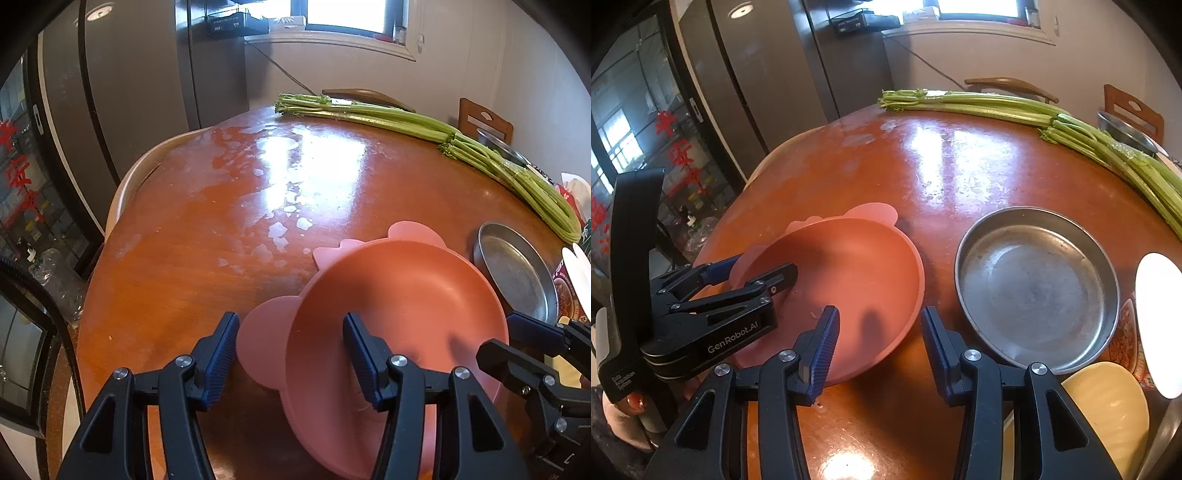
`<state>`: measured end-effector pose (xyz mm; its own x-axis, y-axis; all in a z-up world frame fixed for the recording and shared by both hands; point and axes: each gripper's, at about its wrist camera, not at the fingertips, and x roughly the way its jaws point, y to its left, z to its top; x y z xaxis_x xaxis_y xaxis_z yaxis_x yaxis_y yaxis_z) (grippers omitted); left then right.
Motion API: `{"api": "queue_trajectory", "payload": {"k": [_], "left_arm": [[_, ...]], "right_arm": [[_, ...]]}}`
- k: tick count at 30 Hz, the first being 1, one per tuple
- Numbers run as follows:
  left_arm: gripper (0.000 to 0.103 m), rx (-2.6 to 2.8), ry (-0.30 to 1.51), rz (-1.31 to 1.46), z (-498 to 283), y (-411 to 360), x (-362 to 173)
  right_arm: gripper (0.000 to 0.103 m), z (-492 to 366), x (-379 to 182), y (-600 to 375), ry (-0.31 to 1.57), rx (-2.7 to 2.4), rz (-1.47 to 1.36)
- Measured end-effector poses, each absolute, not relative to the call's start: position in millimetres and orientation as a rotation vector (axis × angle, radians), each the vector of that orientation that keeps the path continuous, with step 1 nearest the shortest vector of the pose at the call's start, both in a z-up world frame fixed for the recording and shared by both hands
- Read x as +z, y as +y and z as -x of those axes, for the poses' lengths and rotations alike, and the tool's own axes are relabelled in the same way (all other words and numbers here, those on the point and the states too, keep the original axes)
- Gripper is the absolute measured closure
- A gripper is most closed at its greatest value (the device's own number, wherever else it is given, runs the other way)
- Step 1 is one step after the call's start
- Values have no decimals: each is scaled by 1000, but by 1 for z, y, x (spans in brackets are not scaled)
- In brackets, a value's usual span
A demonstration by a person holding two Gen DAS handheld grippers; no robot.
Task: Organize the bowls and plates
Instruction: 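Carry the pink plate with the left tool and lower it onto the table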
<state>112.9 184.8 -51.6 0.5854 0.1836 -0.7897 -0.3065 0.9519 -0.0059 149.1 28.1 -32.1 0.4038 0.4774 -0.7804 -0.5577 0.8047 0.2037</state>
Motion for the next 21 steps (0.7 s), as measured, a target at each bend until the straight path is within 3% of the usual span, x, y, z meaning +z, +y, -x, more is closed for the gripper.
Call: {"api": "queue_trajectory", "payload": {"k": [21], "left_arm": [[39,292,784,169,-63,165,-3]], "right_arm": [[55,-123,12,-24,834,611,31]]}}
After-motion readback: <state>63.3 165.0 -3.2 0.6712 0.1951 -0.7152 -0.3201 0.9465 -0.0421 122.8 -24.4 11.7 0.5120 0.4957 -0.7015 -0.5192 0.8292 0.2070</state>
